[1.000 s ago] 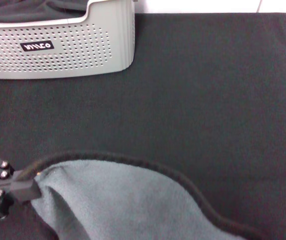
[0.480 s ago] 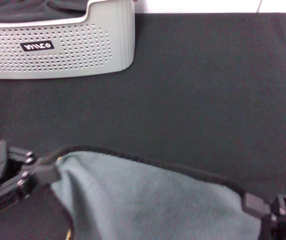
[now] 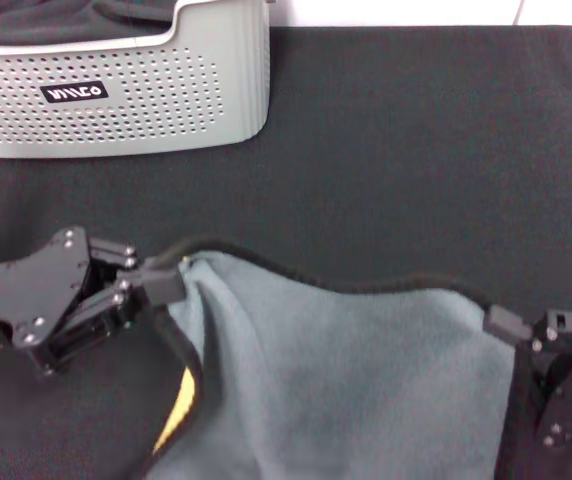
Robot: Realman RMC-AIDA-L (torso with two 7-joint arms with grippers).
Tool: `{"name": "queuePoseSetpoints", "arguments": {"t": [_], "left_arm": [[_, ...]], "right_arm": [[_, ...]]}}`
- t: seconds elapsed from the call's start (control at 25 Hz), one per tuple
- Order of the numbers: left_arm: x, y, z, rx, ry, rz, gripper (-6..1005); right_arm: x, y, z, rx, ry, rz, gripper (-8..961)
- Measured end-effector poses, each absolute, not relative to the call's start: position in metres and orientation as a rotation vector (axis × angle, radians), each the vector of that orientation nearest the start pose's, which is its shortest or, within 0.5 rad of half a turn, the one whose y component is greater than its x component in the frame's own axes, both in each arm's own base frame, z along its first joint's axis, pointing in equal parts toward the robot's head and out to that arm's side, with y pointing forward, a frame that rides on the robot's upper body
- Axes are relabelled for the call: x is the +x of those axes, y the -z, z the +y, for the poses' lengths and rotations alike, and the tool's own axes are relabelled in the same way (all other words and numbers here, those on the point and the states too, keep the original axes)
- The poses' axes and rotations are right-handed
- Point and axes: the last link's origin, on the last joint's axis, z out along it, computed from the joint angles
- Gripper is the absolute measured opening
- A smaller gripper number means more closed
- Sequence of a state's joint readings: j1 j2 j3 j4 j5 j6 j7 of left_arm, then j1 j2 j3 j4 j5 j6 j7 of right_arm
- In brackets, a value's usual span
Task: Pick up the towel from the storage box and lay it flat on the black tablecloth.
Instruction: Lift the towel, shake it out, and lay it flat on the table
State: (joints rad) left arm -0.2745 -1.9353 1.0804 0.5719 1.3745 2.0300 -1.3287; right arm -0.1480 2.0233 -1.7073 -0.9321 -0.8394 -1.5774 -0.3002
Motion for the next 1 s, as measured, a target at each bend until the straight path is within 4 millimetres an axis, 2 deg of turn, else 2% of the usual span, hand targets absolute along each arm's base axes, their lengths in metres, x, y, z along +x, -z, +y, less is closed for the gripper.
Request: {"name": "queuePoseSetpoints", "arguments": {"t": [0.16, 0.56, 1.0], "left_arm": [[-0.265, -0.051, 0.234, -2.749, 1.434, -0.527, 114], [-0.258, -0.02, 0.265, -2.74, 1.283, -0.609, 117], [-0.254, -0.007, 0.29, -2.678, 1.179, -0.572, 119]], "right_arm": [[0.243, 0.015, 0.187, -1.898, -0.689, -0.995, 0], [0.249, 0.019, 0.213, -1.926, -0.599, -0.96, 0], [0.254, 0.024, 0.232, -1.942, -0.518, -0.945, 0]]}}
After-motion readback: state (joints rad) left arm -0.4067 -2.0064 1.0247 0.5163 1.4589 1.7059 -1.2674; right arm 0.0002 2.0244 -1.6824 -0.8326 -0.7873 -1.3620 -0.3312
